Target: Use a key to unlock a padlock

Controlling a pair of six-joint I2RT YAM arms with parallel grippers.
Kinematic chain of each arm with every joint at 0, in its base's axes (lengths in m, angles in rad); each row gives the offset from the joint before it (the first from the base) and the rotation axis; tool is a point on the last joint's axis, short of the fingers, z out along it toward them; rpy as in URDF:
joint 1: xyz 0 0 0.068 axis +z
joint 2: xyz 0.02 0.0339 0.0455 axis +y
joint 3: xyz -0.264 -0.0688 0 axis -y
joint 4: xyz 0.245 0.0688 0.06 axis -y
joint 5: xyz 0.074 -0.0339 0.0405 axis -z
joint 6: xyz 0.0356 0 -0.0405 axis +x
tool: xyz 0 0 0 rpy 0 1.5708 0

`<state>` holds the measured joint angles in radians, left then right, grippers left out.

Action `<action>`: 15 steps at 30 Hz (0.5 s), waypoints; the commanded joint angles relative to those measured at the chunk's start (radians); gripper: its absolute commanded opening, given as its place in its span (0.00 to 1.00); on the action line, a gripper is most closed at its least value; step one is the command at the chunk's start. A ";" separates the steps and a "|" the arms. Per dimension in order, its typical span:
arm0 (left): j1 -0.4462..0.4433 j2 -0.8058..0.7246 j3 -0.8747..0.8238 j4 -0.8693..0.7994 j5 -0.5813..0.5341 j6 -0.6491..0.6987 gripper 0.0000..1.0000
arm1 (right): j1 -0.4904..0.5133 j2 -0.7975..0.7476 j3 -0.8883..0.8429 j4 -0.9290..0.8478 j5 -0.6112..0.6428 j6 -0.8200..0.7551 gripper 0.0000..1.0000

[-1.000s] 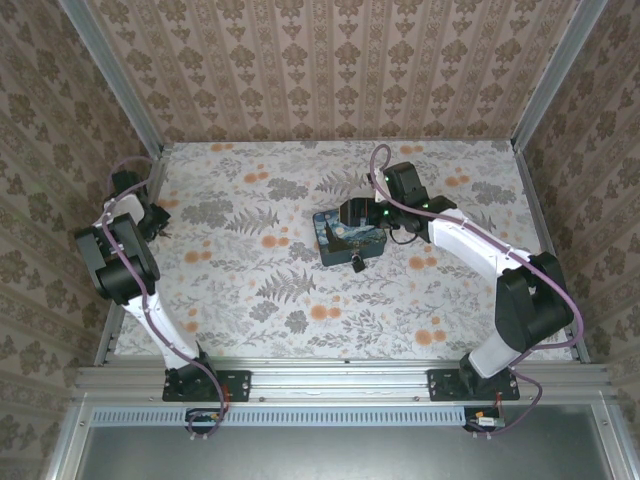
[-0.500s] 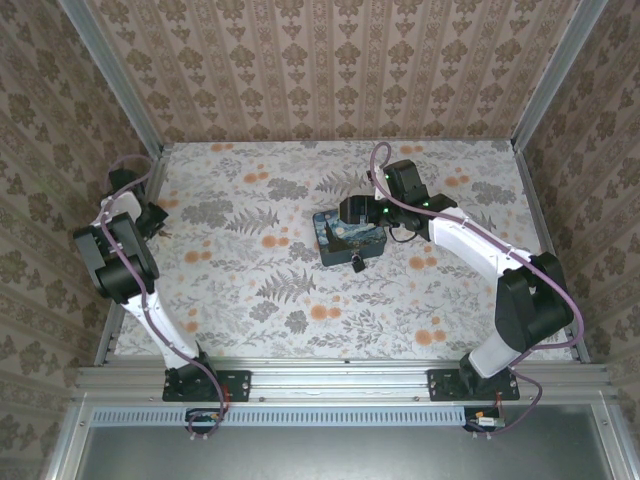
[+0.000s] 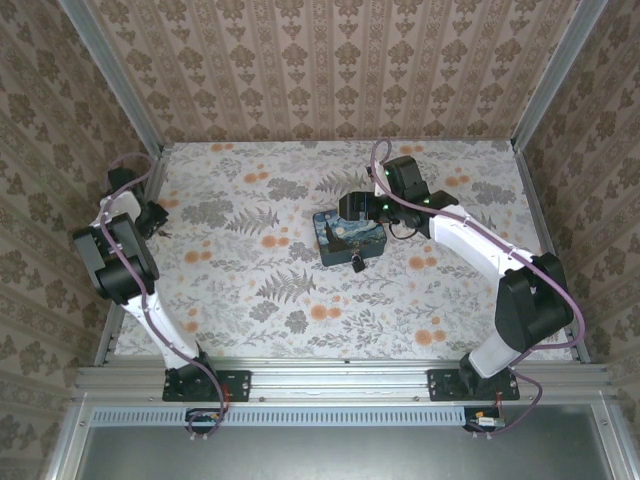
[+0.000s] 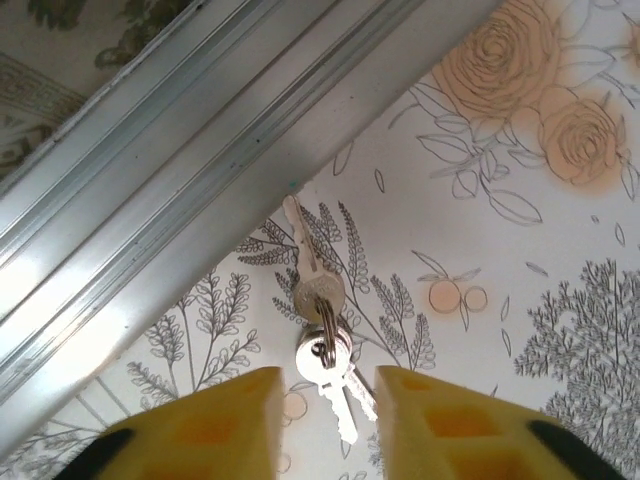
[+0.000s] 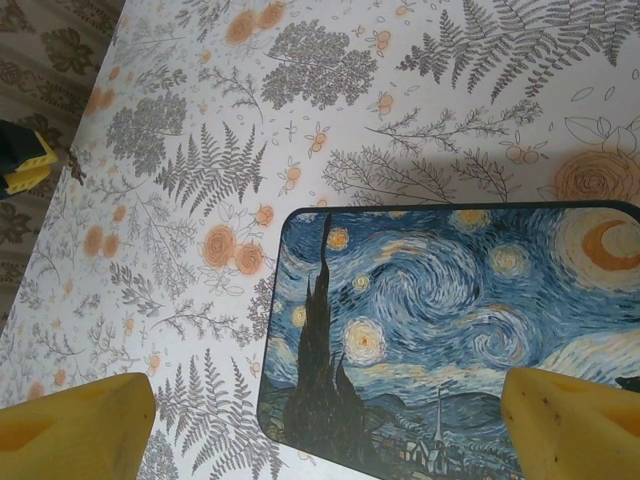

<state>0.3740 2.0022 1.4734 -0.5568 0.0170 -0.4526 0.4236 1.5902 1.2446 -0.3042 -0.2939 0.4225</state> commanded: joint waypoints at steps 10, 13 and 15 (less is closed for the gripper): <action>0.061 0.071 0.168 -0.138 0.159 0.298 0.45 | 0.024 -0.013 0.061 -0.073 0.035 -0.007 0.91; 0.069 0.128 0.199 -0.173 0.164 0.358 0.44 | 0.025 -0.027 0.064 -0.103 0.050 -0.018 0.90; 0.074 0.145 0.198 -0.174 0.167 0.384 0.41 | 0.025 -0.039 0.063 -0.114 0.059 -0.022 0.91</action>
<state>0.4423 2.1071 1.6550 -0.6624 0.1467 -0.1669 0.4435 1.5898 1.2816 -0.3614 -0.2684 0.4187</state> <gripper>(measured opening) 0.421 0.907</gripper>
